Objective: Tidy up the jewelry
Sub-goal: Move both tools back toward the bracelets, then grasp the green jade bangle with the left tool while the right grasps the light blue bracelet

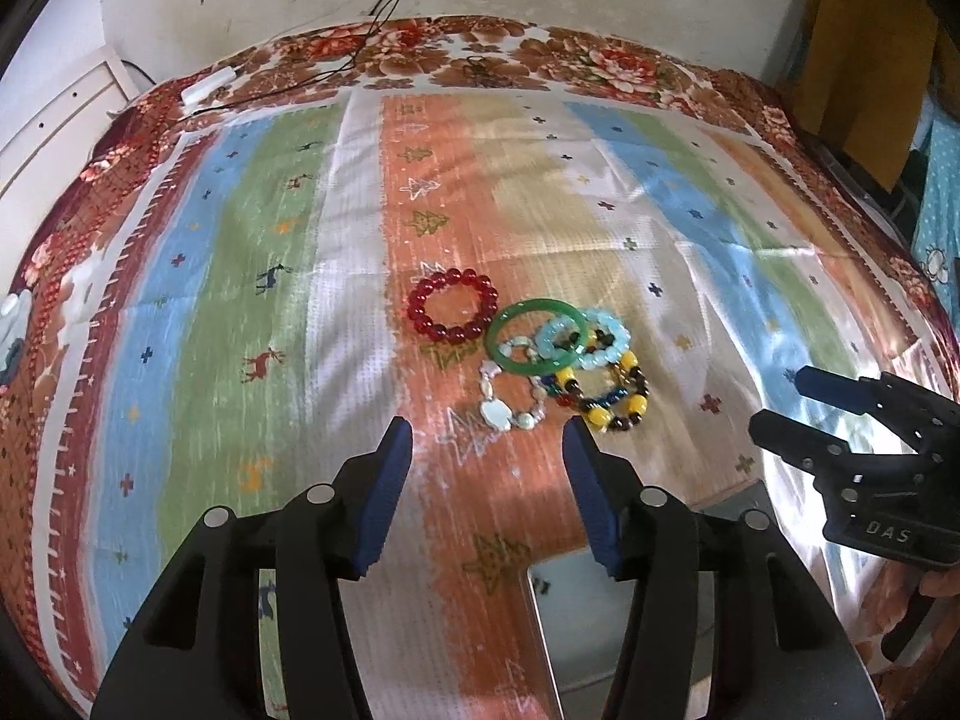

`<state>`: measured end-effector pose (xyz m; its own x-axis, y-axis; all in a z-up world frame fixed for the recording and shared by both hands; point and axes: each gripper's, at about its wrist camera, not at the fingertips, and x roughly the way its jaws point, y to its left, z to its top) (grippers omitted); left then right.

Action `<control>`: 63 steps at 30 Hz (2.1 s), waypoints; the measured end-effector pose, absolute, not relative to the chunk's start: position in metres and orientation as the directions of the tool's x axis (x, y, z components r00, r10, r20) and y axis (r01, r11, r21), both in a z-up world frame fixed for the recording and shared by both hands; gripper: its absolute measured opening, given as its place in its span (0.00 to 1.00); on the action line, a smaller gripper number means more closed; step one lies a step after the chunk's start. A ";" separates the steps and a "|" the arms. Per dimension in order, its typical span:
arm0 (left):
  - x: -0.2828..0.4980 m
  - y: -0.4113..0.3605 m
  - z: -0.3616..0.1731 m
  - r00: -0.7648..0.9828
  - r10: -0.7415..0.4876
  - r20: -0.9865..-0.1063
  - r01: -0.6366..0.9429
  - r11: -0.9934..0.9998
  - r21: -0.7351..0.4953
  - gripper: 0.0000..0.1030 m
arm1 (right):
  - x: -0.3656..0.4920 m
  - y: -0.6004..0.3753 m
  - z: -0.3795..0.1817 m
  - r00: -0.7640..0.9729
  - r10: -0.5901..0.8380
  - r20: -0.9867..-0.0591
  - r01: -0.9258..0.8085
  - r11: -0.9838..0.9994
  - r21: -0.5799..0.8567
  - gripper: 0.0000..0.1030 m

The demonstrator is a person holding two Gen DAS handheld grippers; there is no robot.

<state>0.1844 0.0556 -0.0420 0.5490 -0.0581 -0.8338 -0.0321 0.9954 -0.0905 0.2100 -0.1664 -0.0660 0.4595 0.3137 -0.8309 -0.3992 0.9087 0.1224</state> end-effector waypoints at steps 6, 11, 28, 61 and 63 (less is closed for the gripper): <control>0.206 0.062 -0.052 0.526 -0.056 -0.849 -0.047 0.994 -0.095 0.51 | 0.229 -0.159 -0.075 0.433 0.316 -0.844 -0.392 0.909 0.139 0.66; 0.221 0.060 -0.057 0.515 -0.049 -0.856 -0.040 0.996 -0.081 0.51 | 0.242 -0.159 -0.079 0.403 0.355 -0.843 -0.373 0.905 0.203 0.66; 0.266 0.081 -0.090 0.455 -0.046 -0.889 -0.086 0.992 -0.095 0.51 | 0.280 -0.138 -0.103 0.357 0.315 -0.879 -0.370 0.912 0.177 0.66; 0.316 0.070 -0.138 0.374 -0.077 -0.924 -0.051 0.993 -0.104 0.49 | 0.336 -0.133 -0.143 0.325 0.235 -0.916 -0.313 0.941 0.131 0.66; 0.317 0.069 -0.139 0.377 -0.072 -0.924 -0.045 0.994 -0.096 0.49 | 0.338 -0.131 -0.144 0.328 0.231 -0.916 -0.316 0.941 0.124 0.66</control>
<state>0.3172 0.0690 -0.1391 0.3766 -0.0724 -0.9236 -0.0446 0.9944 -0.0961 0.3382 -0.1312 -0.1441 0.3281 0.2306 -0.9161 -0.3156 0.9408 0.1238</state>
